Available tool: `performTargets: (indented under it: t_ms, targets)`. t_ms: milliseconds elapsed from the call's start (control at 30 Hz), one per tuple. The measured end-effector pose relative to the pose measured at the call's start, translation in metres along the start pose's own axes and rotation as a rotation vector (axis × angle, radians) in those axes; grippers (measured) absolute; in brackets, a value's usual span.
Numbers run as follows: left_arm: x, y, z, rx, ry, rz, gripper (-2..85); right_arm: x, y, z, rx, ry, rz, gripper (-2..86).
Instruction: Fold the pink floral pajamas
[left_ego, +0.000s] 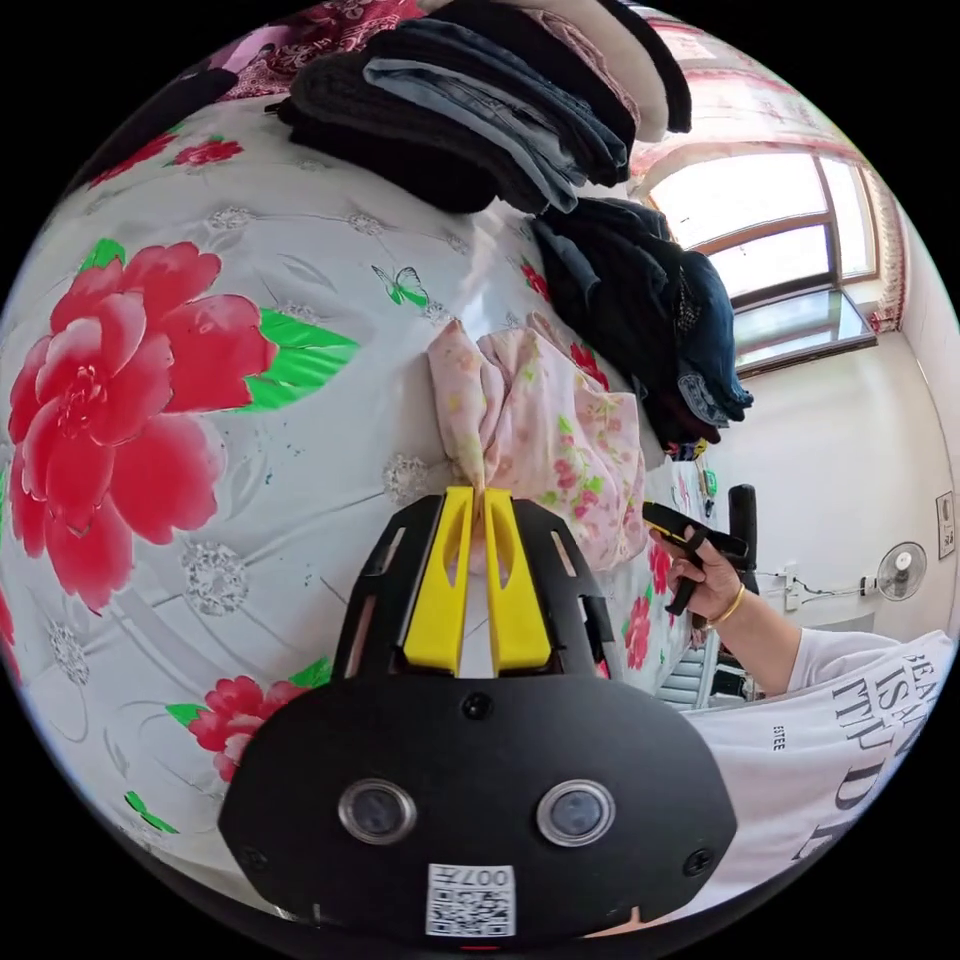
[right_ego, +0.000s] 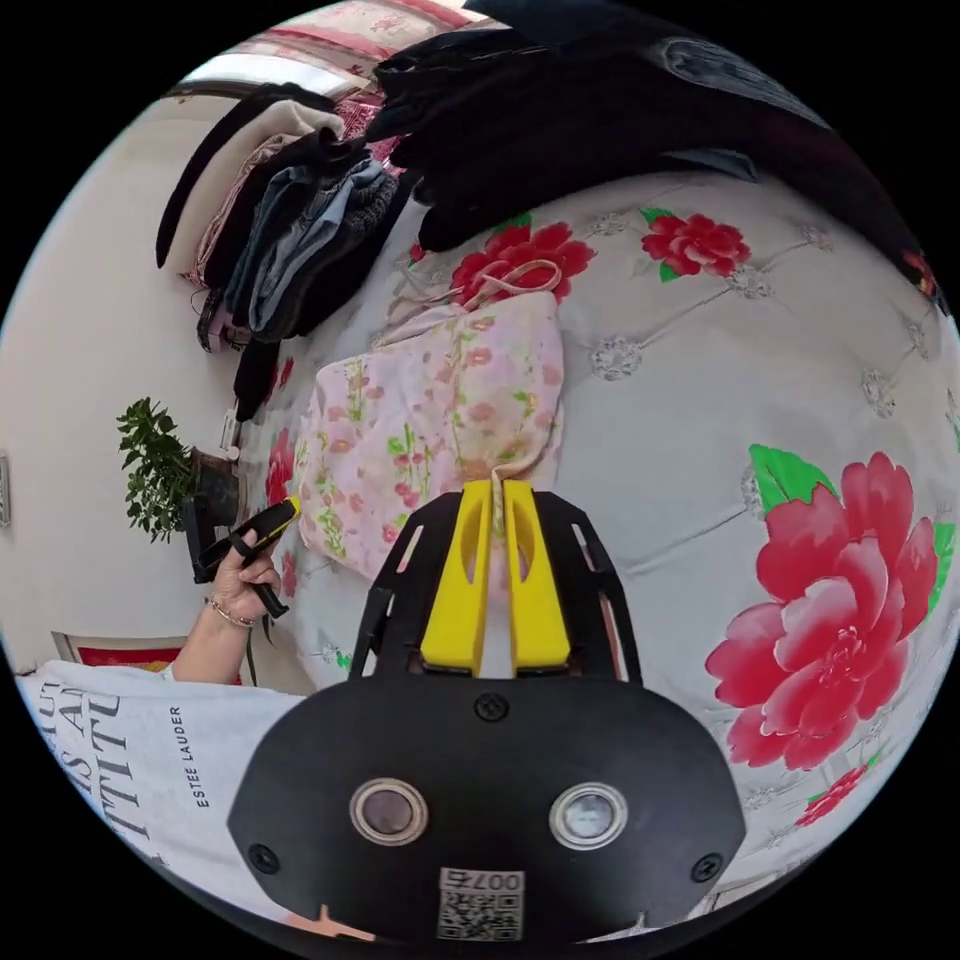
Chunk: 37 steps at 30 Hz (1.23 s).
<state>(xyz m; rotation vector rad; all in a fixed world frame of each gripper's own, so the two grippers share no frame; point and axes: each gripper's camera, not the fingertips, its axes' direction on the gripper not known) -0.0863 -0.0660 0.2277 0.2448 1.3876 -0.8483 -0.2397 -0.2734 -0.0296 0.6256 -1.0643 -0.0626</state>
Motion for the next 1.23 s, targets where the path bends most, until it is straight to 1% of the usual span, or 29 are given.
performTargets:
  t_ms: [67,100,200,267,333,433,533,600,667,700,767,833,867,933,967,1033,1067,1133,1233]
  targets:
    - [-0.010,0.000,-0.015,0.040,0.007,-0.013,-0.6,-0.020,-0.016,0.012,-0.030,0.004,-0.036,0.3]
    - [-0.017,0.001,-0.029,0.066,-0.022,-0.020,-0.7,-0.035,-0.028,0.022,-0.053,-0.019,-0.060,0.1]
    - [-0.039,0.017,-0.082,0.167,-0.176,-0.063,-0.7,-0.086,-0.058,0.055,-0.095,-0.095,-0.137,0.2]
    - [-0.060,0.036,-0.121,0.246,-0.275,-0.143,-0.7,-0.131,-0.075,0.081,-0.130,-0.123,-0.216,0.5]
    - [-0.089,0.072,-0.170,0.342,-0.435,-0.308,-0.5,-0.195,-0.088,0.113,-0.162,-0.128,-0.345,1.5]
    - [-0.112,0.116,-0.207,0.394,-0.588,-0.468,0.5,-0.251,-0.084,0.140,-0.219,-0.074,-0.466,2.6]
    - [-0.112,0.159,-0.227,0.436,-0.644,-0.552,1.9,-0.266,-0.057,0.147,-0.270,0.024,-0.562,3.2]
    - [-0.099,0.179,-0.230,0.444,-0.667,-0.565,2.3,-0.257,-0.034,0.142,-0.298,0.102,-0.590,3.3]
    - [-0.078,0.188,-0.226,0.430,-0.691,-0.533,2.4,-0.237,-0.007,0.129,-0.323,0.178,-0.597,3.2]
    - [-0.058,0.188,-0.221,0.421,-0.729,-0.480,2.3,-0.221,0.012,0.116,-0.329,0.238,-0.590,3.2]
    - [-0.026,0.180,-0.206,0.380,-0.760,-0.373,1.7,-0.191,0.043,0.089,-0.310,0.313,-0.551,3.1]
    - [0.018,0.159,-0.171,0.299,-0.737,-0.193,1.3,-0.146,0.080,0.043,-0.244,0.381,-0.427,3.7]
    - [0.030,0.153,-0.160,0.278,-0.723,-0.144,1.3,-0.133,0.088,0.029,-0.220,0.393,-0.380,3.9]
    - [0.080,0.133,-0.108,0.178,-0.676,0.038,0.8,-0.078,0.117,-0.035,-0.069,0.427,-0.148,5.2]
    - [0.093,0.130,-0.093,0.154,-0.660,0.076,0.5,-0.064,0.125,-0.053,-0.019,0.438,-0.087,5.6]
    - [0.146,0.124,-0.037,0.060,-0.546,0.201,-0.2,-0.009,0.159,-0.131,0.177,0.512,0.138,7.3]
    - [0.159,0.125,-0.023,0.039,-0.520,0.224,-0.4,0.004,0.169,-0.151,0.228,0.537,0.188,7.7]
    - [0.211,0.132,0.030,-0.061,-0.424,0.322,-0.8,0.046,0.209,-0.230,0.420,0.647,0.365,9.3]
    - [0.268,0.152,0.076,-0.134,-0.344,0.410,-0.9,0.088,0.258,-0.310,0.593,0.796,0.542,10.7]
